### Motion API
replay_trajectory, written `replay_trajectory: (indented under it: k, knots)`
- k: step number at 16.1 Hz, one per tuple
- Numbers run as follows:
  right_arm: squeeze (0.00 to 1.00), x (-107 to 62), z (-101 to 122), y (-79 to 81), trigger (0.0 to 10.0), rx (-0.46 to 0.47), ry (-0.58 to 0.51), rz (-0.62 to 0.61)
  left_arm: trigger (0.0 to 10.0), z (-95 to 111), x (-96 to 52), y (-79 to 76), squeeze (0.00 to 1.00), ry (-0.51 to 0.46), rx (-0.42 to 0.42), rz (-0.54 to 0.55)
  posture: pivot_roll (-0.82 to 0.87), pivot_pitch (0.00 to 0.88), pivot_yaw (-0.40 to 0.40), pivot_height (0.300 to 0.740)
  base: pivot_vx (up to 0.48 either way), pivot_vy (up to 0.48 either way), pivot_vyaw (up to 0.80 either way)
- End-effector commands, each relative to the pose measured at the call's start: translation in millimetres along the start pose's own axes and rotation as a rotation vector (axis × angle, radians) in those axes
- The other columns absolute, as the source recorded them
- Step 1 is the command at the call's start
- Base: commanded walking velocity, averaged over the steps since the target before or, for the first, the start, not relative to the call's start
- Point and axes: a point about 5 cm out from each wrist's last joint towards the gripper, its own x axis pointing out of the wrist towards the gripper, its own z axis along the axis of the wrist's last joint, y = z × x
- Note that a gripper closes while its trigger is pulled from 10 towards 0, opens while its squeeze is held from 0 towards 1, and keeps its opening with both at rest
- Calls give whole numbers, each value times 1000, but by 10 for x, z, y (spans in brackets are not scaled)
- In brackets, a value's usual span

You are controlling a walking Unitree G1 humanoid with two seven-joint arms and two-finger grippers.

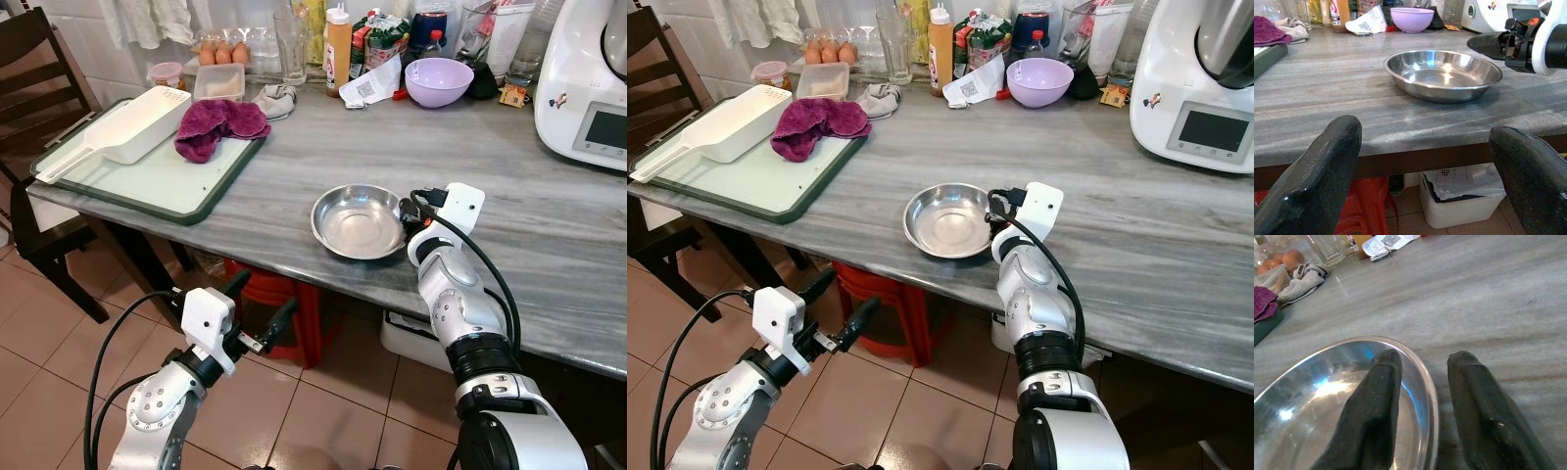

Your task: Setting the table

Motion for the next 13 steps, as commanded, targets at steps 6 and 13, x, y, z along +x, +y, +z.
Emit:
replay_trajectory:
  k: [6,13]
  knots:
    - [1000,84,219,192,10000,50,-100,68,10000,26,15,-5,0,4,7,-13,-95,123,62,740,0,0,0]
    - [1000,-329,408,363,10000,-295,-396,262,10000,64,34,56,0,-23,3,57,-86,124,56,740,0,0,0]
